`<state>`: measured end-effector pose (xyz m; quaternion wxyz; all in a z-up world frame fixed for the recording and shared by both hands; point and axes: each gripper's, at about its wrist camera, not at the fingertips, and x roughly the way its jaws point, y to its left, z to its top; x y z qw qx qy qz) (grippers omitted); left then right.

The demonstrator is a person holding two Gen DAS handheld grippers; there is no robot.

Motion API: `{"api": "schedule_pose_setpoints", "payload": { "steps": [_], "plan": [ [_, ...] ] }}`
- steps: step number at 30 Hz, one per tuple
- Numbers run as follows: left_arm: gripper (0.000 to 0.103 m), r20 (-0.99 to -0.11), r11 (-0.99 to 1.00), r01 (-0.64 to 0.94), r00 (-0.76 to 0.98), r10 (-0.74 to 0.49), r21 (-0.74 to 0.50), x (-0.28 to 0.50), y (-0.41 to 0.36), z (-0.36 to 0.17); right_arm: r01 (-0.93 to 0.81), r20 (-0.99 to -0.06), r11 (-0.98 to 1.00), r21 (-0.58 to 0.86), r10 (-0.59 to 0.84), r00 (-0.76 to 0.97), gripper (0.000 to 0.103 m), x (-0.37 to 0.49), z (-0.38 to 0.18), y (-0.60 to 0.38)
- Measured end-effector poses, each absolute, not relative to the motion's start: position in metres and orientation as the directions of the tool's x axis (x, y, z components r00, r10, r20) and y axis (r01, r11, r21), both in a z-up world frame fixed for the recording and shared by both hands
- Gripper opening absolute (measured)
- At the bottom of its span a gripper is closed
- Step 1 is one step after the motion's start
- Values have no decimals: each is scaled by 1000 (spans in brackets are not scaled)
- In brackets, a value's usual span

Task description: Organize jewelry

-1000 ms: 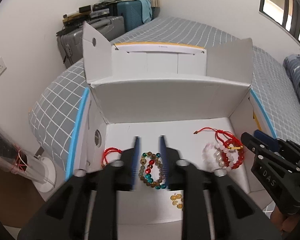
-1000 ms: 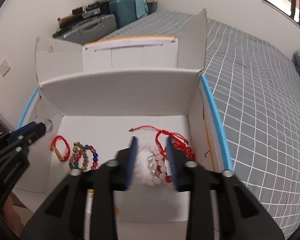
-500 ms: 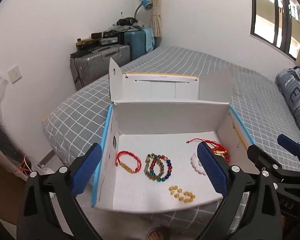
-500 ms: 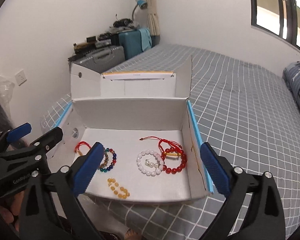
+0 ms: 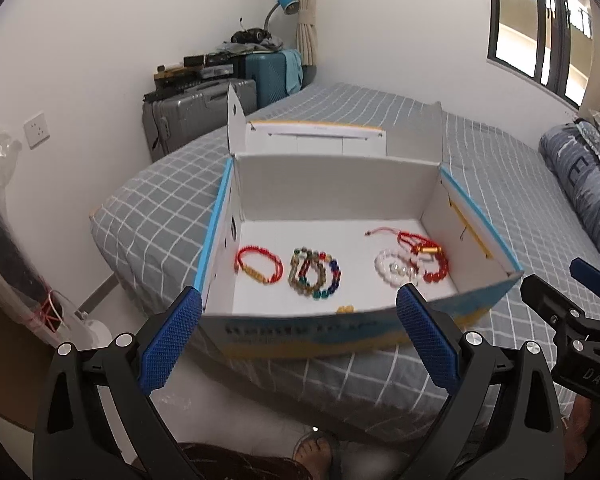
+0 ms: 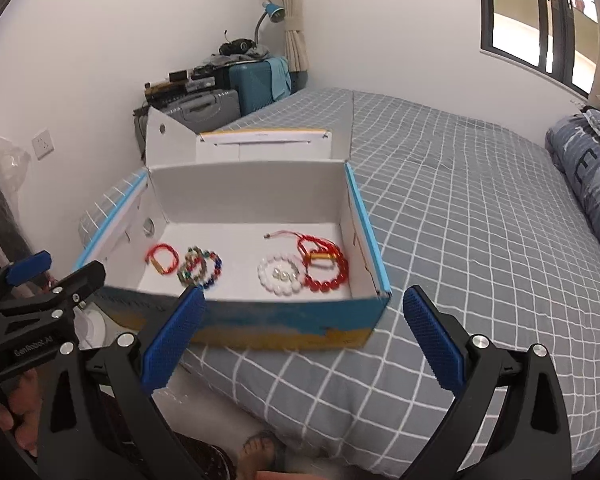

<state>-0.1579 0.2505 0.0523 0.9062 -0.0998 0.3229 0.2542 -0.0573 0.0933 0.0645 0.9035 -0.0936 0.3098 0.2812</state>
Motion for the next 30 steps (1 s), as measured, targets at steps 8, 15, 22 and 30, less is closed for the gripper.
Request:
{"api": "schedule_pose_setpoints", "payload": {
  "steps": [8, 15, 22, 30],
  "plan": [
    [96, -654, 842, -539, 632, 416, 15, -158, 243, 39, -560, -619, 829, 3, 441, 650, 95, -58, 57, 89],
    [97, -654, 843, -538, 631, 417, 19, -158, 243, 39, -557, -619, 830, 9, 442, 649, 95, -58, 57, 88],
    [97, -664, 846, -533, 626, 409, 18, -156, 240, 38, -558, -621, 830, 6, 440, 649, 95, -58, 57, 88],
    [97, -666, 844, -536, 627, 405, 9, -156, 239, 39, -559, -622, 829, 5, 440, 648, 95, -59, 57, 89]
  ]
}}
